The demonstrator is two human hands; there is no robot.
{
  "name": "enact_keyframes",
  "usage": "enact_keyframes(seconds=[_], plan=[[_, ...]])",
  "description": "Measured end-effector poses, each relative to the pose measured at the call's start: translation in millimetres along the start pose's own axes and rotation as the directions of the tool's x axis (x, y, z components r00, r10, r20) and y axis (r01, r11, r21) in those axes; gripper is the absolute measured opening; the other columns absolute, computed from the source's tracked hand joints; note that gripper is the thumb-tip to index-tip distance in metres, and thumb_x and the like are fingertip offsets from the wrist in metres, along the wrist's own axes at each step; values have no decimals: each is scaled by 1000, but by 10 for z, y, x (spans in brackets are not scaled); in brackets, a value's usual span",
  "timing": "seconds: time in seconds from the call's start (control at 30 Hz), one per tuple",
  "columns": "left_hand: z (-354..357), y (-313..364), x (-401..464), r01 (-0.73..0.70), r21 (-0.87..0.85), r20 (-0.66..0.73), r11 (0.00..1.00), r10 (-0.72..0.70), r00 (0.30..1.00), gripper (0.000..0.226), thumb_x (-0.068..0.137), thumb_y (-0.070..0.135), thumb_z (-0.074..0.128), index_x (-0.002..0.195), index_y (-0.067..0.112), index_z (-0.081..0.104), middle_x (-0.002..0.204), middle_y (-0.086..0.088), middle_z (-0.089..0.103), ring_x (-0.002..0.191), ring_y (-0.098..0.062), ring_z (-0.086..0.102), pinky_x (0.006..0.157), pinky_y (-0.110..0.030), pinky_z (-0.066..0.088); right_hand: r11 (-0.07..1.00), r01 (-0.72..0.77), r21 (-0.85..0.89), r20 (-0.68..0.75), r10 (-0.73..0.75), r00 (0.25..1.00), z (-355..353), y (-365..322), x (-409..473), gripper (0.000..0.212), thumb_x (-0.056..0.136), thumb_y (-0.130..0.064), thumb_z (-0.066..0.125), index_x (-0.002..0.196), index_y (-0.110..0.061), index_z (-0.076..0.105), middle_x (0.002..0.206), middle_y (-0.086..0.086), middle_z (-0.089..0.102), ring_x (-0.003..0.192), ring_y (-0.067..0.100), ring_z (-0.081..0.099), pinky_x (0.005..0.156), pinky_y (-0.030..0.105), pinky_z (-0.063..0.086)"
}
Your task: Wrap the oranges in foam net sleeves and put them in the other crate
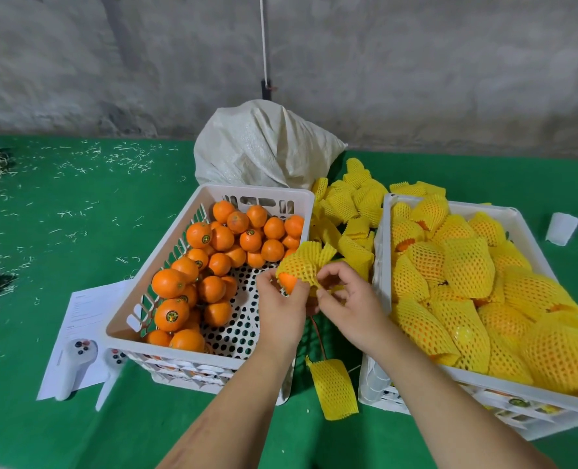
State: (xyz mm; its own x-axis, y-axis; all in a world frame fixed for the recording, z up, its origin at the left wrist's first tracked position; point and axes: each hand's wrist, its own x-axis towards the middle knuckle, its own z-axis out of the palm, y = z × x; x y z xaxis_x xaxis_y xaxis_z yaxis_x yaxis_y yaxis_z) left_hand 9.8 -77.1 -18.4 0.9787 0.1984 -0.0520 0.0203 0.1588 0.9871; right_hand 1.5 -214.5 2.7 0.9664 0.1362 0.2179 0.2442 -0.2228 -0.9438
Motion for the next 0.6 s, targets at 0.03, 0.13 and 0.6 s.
enact_keyframes(seconds=[0.03,0.13,0.6], plan=[[-14,0,-5,-21,22,17,1000,20,1000,35,95,19,70,118,32,46,104,-4,66,75,-5,68,63,-29,58,996,17,-83,9,-16,1000,9,13,1,26,88,-20,62,105,-39,56,106,-17,55,94,11,63,76,29,56],[-75,-14,-41,-58,8,215,998,55,975,59,87,29,62,140,43,39,89,8,68,73,-10,63,63,-29,52,975,85,-207,-51,-97,994,-5,62,12,29,83,-20,59,108,-32,49,110,-17,41,105,10,51,79,23,50],[6,-50,-68,-123,64,135,990,114,984,48,89,52,75,124,39,45,92,-4,69,72,-17,64,60,-30,53,987,-70,143,-148,91,985,-86,3,42,16,79,-36,61,95,-38,64,98,-12,63,91,5,61,77,18,47]])
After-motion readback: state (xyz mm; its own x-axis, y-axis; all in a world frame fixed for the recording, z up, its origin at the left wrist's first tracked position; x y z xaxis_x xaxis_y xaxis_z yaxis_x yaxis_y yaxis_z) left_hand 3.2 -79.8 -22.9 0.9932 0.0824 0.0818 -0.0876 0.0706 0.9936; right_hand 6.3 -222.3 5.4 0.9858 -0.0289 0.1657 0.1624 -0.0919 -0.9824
